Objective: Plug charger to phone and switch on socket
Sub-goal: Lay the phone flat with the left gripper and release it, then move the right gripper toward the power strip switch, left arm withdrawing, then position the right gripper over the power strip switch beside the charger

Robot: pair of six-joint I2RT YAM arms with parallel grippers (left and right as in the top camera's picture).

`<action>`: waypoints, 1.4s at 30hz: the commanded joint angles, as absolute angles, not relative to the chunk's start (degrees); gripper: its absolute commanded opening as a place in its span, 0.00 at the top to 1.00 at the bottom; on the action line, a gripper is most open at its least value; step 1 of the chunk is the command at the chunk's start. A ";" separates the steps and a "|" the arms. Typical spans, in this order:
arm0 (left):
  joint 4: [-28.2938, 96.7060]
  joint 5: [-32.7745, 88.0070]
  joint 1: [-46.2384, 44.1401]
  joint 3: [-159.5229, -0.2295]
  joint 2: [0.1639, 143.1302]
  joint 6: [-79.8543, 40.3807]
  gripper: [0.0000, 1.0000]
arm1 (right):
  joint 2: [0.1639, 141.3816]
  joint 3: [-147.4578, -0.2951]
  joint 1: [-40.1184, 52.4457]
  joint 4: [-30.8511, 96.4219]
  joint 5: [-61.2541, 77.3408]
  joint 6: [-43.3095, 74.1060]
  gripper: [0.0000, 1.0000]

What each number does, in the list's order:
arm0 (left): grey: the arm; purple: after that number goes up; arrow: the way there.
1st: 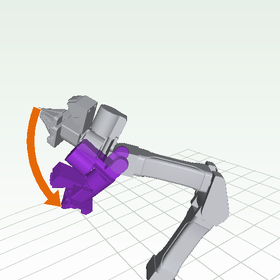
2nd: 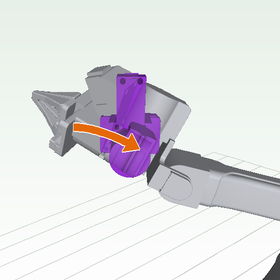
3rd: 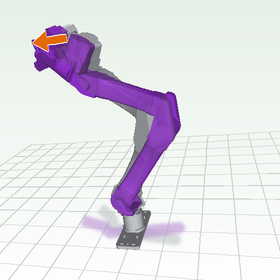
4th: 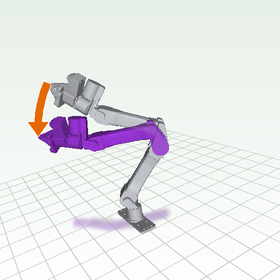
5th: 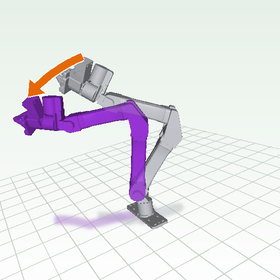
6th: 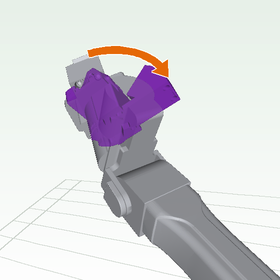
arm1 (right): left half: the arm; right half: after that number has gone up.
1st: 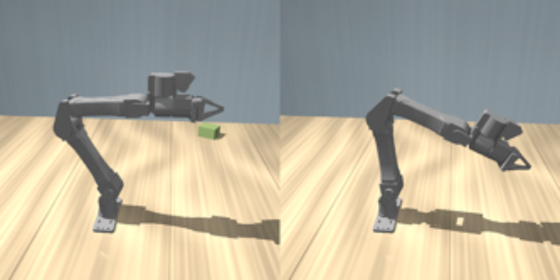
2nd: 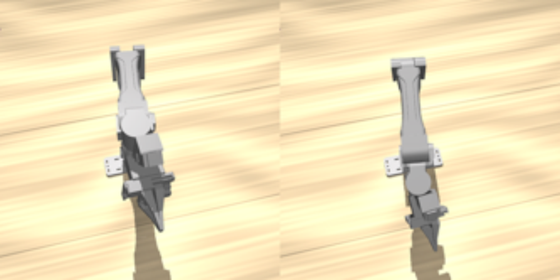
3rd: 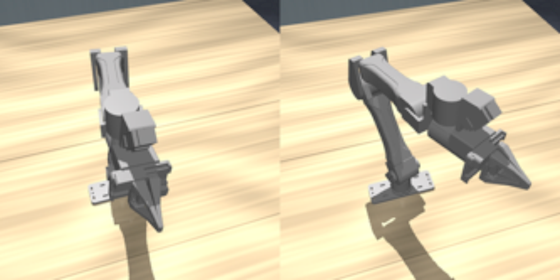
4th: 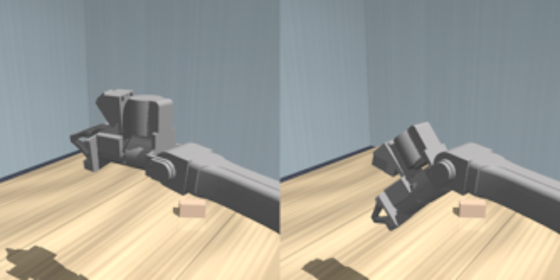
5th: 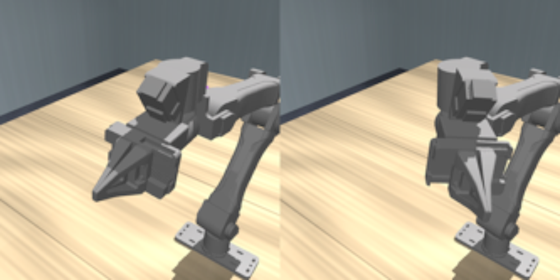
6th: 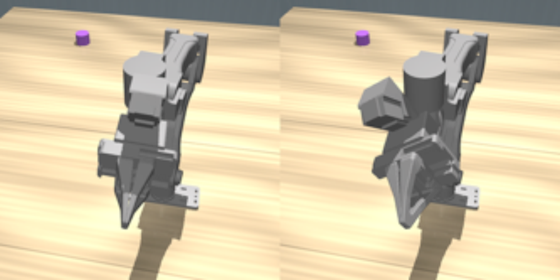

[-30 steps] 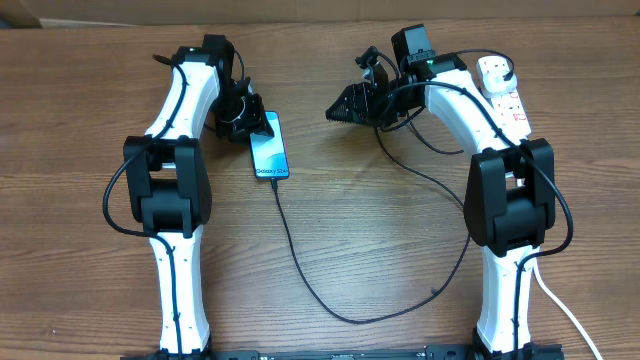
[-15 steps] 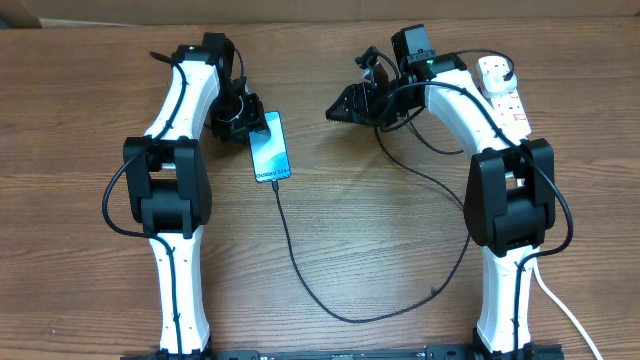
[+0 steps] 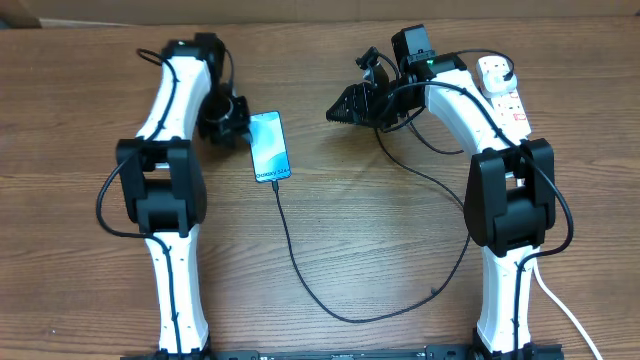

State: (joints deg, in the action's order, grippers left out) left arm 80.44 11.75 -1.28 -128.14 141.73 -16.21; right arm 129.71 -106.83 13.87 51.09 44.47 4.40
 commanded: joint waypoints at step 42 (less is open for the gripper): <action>86.80 9.87 -0.05 -145.23 116.55 -16.73 0.00 | 114.76 -106.83 -21.93 52.03 10.98 8.95 0.34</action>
